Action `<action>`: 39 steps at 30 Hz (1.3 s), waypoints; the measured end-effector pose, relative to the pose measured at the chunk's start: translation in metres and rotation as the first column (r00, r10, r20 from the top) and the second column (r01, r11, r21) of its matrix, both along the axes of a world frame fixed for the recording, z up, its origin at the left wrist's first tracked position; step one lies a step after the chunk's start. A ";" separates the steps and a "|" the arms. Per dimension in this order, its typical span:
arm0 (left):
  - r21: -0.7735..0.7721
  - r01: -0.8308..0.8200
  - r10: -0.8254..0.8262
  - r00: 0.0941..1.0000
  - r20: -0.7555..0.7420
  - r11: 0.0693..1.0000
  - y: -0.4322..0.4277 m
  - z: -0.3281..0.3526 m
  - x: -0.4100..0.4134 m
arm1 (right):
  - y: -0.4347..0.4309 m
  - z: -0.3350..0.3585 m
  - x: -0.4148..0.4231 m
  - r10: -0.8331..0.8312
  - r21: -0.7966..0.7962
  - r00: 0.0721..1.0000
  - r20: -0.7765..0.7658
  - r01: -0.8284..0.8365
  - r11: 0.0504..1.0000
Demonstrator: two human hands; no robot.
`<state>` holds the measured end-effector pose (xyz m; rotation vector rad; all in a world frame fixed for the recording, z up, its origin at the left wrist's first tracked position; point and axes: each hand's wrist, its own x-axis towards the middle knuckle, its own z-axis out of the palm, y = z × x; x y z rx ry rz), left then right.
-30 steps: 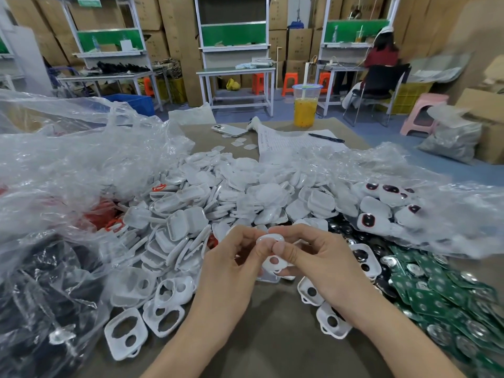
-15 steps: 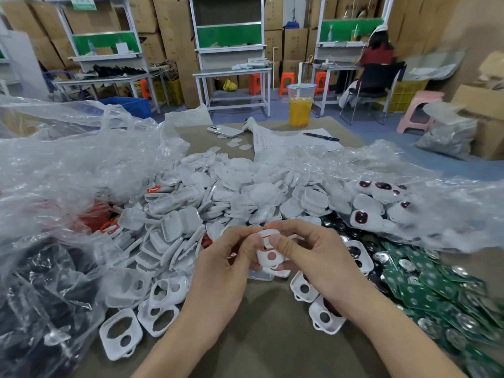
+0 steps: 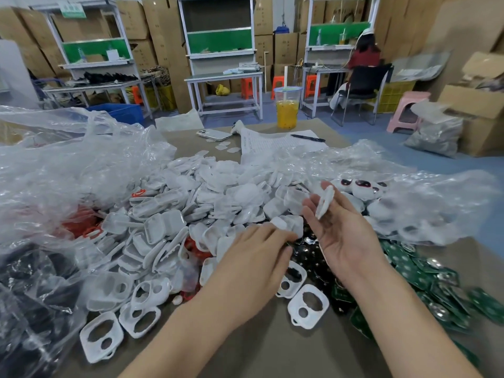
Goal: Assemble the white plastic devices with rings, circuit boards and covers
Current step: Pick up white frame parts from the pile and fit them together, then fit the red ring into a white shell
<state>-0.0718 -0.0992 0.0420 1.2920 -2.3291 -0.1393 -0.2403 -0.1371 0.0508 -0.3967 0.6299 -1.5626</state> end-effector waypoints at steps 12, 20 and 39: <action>0.173 -0.150 0.052 0.880 0.473 0.973 -0.033 0.019 -0.037 | 0.002 -0.005 0.010 -0.017 0.002 0.976 -0.219 0.018 1.000; 0.085 -0.091 0.070 0.971 0.229 0.992 -0.018 -0.008 -0.005 | 0.007 -0.012 0.015 -0.197 -0.191 0.762 -0.617 0.098 0.977; 0.167 -0.151 0.221 0.777 -0.589 0.974 -0.006 -0.020 0.010 | 0.010 -0.019 0.029 -0.191 -0.281 0.586 -0.787 -0.065 0.957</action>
